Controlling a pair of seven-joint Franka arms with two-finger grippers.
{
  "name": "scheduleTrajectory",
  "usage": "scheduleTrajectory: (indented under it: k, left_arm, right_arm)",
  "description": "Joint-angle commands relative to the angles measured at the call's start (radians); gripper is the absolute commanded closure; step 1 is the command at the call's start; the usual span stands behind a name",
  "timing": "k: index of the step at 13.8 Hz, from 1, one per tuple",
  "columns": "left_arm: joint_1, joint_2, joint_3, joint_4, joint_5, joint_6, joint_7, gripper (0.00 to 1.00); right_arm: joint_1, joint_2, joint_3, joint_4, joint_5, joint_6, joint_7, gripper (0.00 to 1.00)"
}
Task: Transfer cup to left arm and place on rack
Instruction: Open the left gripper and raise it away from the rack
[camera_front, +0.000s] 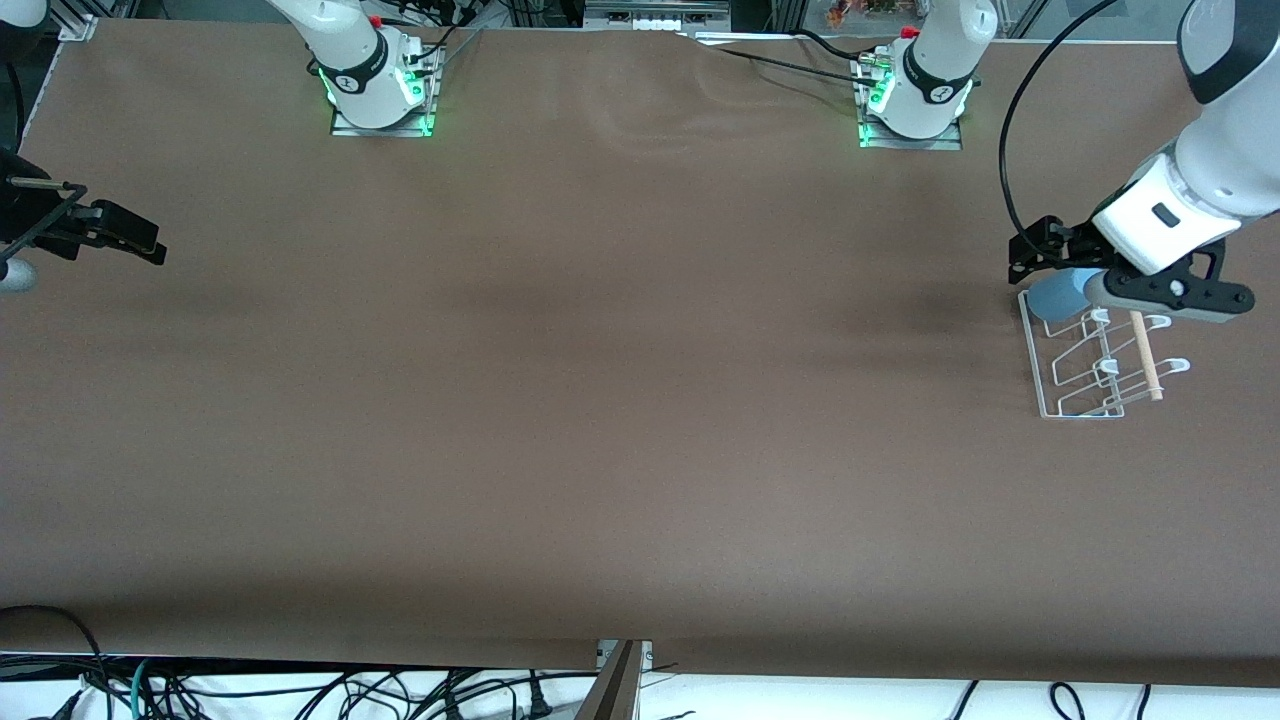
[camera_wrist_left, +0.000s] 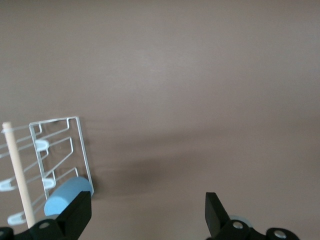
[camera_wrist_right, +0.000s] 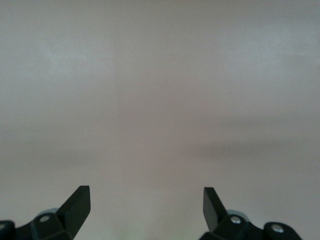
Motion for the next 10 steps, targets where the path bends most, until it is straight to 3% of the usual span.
scheduleTrajectory:
  k: [1, 10]
  left_arm:
    - [-0.017, -0.047, 0.015, -0.041, -0.015, 0.023, -0.062, 0.0]
    - [-0.022, -0.041, -0.001, -0.009, 0.06, -0.024, -0.09, 0.0]
  right_arm:
    - [-0.013, 0.006, 0.006, 0.019, 0.017, -0.007, -0.005, 0.0]
    - [-0.014, 0.006, 0.007, 0.021, 0.017, -0.005, -0.005, 0.0]
